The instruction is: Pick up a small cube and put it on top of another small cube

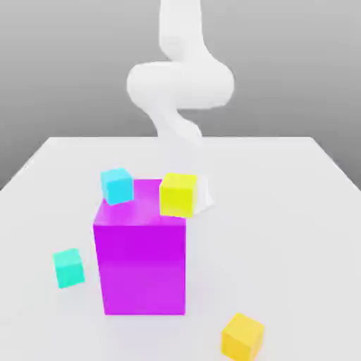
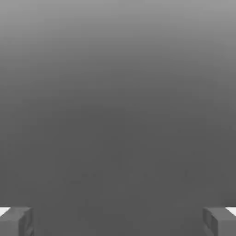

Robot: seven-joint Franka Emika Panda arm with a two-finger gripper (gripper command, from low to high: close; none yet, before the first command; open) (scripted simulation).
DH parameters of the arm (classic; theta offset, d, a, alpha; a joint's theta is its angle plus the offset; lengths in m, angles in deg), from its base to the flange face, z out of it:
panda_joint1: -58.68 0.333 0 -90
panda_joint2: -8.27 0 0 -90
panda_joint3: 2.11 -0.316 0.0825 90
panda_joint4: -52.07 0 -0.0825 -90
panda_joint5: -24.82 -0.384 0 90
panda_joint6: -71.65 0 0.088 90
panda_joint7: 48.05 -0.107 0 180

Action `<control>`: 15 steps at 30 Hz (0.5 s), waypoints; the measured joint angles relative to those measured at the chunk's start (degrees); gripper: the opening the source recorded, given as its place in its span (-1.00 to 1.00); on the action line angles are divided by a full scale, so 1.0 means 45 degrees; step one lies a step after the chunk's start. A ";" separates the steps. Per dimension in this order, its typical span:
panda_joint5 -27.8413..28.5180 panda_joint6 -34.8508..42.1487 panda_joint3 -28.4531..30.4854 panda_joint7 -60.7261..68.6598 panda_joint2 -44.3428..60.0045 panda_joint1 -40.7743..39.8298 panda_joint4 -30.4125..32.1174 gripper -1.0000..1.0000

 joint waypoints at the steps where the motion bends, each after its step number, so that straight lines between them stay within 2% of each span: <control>1: -0.0073 -0.0189 0.0165 0.0395 0.0501 0.0284 0.0073 0.00; 9: -0.0959 -0.1590 0.0962 0.3615 0.4249 0.1909 0.0615 0.00; 15: -0.1554 -0.2627 0.1048 0.5956 0.7028 0.2639 0.1015 0.00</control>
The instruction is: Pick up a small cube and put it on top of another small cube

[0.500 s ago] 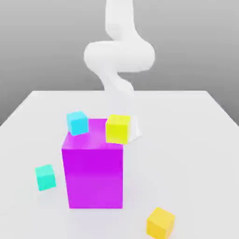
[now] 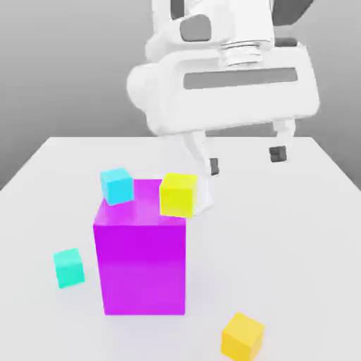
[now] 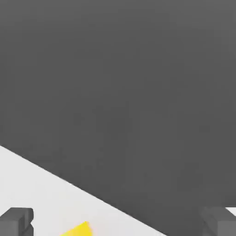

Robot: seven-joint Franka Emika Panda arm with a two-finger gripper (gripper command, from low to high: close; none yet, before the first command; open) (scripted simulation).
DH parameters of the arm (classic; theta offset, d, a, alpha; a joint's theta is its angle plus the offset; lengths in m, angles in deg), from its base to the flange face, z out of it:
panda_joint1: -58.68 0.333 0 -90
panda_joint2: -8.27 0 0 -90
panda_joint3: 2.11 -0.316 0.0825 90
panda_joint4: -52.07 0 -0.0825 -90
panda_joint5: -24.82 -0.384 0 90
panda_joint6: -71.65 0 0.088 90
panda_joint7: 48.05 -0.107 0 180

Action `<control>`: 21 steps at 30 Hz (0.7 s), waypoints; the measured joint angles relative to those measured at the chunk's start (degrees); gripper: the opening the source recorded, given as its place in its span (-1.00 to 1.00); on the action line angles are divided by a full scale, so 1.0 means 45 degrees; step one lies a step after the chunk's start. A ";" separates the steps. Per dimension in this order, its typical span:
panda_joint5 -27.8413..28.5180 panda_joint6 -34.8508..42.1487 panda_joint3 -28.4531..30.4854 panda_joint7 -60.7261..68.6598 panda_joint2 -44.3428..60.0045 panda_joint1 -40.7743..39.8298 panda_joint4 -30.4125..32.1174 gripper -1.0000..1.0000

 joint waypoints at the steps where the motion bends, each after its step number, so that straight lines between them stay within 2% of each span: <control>1: -0.0057 -0.0181 -0.0026 0.0355 0.0459 0.0085 0.0069 0.00; 6: 0.0030 -0.1087 -0.0188 0.1894 0.2717 0.0535 0.0418 0.00; 12: 0.0945 -0.2343 -0.0281 0.2949 0.5345 0.0708 0.0747 0.00; 16: 0.0733 -0.3765 -0.0556 0.3246 0.7198 0.0519 0.0449 0.00; 17: 0.0683 -0.3980 -0.0598 0.3284 0.7471 0.0488 0.0399 -1.00; 21: 0.0692 -0.3961 -0.0600 0.3276 0.7470 0.0486 0.0398 -1.00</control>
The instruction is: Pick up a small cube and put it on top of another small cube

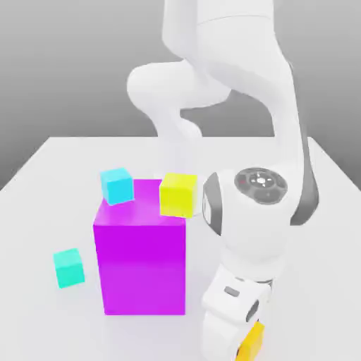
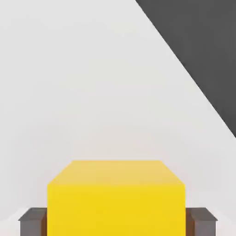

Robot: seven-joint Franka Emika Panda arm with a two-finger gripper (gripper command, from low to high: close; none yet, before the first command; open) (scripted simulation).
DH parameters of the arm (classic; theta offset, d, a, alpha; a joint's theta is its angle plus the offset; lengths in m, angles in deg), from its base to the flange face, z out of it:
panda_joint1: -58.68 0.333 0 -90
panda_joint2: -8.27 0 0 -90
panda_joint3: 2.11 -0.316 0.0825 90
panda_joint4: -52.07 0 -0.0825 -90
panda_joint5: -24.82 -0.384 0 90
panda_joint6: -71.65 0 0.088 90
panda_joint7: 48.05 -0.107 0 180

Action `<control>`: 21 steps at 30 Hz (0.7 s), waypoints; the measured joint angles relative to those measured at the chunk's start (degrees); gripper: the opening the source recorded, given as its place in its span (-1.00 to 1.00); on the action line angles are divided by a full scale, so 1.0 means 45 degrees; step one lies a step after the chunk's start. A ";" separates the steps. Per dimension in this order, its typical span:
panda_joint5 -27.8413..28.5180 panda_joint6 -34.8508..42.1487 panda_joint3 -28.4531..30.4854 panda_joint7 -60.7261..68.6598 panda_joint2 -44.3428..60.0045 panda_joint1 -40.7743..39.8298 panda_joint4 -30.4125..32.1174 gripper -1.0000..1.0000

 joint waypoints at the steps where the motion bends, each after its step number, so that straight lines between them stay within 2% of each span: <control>1: 0.0004 0.0009 -0.0001 -0.0004 -0.0001 -0.0001 0.0000 -1.00; 5: 0.0151 0.0594 0.0131 -0.0102 -0.0744 0.0103 0.0146 -1.00; 8: 0.0335 0.1664 0.0282 -0.0292 -0.2066 0.0190 0.0408 -1.00; 15: -0.0526 0.4372 0.0507 -0.1342 -0.5127 -0.0213 0.0910 -1.00; 21: -0.0237 0.6640 0.0586 -0.3095 -0.7852 -0.0784 0.1361 -1.00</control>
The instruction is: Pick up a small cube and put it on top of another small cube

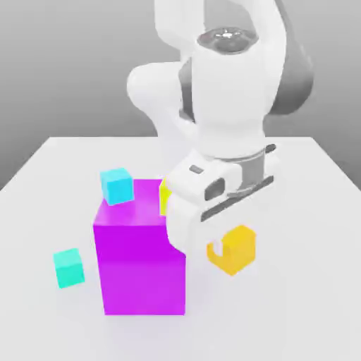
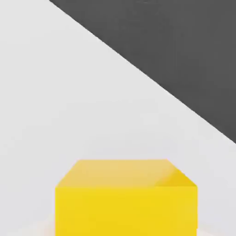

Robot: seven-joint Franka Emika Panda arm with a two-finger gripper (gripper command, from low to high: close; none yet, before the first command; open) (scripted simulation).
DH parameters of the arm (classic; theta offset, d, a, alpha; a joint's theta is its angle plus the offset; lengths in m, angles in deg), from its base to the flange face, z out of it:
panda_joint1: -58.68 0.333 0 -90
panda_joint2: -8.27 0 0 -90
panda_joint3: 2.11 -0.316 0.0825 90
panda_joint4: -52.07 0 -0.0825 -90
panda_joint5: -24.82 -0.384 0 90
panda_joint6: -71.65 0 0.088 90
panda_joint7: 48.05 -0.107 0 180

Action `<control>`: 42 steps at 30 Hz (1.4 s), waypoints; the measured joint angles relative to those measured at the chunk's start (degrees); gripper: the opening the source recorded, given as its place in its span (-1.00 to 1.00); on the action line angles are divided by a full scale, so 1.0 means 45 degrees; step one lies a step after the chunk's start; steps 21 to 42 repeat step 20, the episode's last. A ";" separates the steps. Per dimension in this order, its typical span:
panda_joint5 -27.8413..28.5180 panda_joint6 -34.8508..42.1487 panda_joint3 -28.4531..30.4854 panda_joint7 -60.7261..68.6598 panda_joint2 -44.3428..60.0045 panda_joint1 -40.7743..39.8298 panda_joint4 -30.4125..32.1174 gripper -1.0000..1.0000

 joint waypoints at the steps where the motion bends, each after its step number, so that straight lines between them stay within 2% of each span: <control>1: 0.0109 0.0375 -0.0009 -0.0335 -0.0460 -0.0129 0.0076 -1.00; 12: 0.1515 0.4319 -0.0707 -0.4143 -0.5451 -0.2168 0.0966 -1.00; 16: 0.1619 0.2843 -0.0779 -0.4397 -0.5190 -0.2392 0.2168 -1.00; 17: 0.1623 0.2460 -0.0781 -0.4402 -0.5061 -0.2408 0.2423 1.00; 42: 0.1621 0.2460 -0.0781 -0.4401 -0.5061 -0.2408 0.2423 1.00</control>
